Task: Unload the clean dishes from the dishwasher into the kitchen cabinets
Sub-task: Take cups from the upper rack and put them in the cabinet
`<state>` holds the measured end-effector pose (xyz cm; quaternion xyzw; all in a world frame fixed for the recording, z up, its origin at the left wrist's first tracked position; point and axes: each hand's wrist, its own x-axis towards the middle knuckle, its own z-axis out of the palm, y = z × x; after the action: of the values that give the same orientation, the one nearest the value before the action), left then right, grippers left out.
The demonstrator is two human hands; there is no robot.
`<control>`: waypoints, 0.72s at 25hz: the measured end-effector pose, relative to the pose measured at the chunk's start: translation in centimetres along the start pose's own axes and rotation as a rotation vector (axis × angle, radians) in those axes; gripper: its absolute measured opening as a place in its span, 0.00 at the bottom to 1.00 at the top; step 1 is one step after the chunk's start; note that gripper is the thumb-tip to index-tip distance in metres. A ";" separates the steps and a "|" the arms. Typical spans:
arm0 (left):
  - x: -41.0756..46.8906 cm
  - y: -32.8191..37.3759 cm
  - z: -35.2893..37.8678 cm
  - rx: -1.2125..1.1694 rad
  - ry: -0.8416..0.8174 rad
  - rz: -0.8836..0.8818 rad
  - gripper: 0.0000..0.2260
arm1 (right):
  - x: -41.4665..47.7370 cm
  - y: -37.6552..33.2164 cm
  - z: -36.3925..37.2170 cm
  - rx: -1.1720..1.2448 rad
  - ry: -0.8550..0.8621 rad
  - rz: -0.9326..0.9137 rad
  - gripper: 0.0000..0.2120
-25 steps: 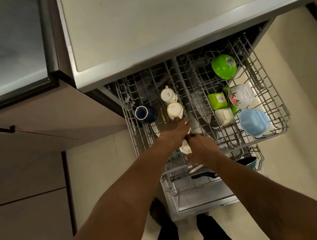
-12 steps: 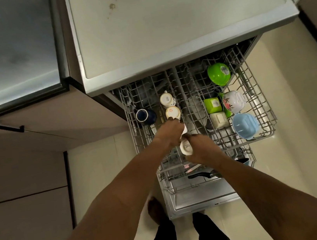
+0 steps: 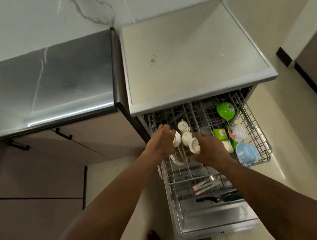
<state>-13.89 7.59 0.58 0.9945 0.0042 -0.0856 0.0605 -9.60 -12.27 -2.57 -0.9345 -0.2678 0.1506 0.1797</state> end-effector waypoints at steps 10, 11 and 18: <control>-9.5 -8.5 -11.6 0.062 0.190 -0.003 0.13 | -0.1 -16.2 -6.4 -0.112 0.219 -0.106 0.27; -10.8 -10.0 -12.8 0.060 0.213 -0.002 0.13 | -0.2 -18.7 -6.6 -0.123 0.247 -0.126 0.27; -19.1 -19.7 -20.3 0.033 0.341 -0.067 0.10 | 0.0 -34.3 -7.9 -0.136 0.391 -0.233 0.26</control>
<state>-29.68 29.62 21.32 0.9948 0.0459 0.0823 0.0396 -21.87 12.87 18.74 -0.9186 -0.3434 -0.0736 0.1811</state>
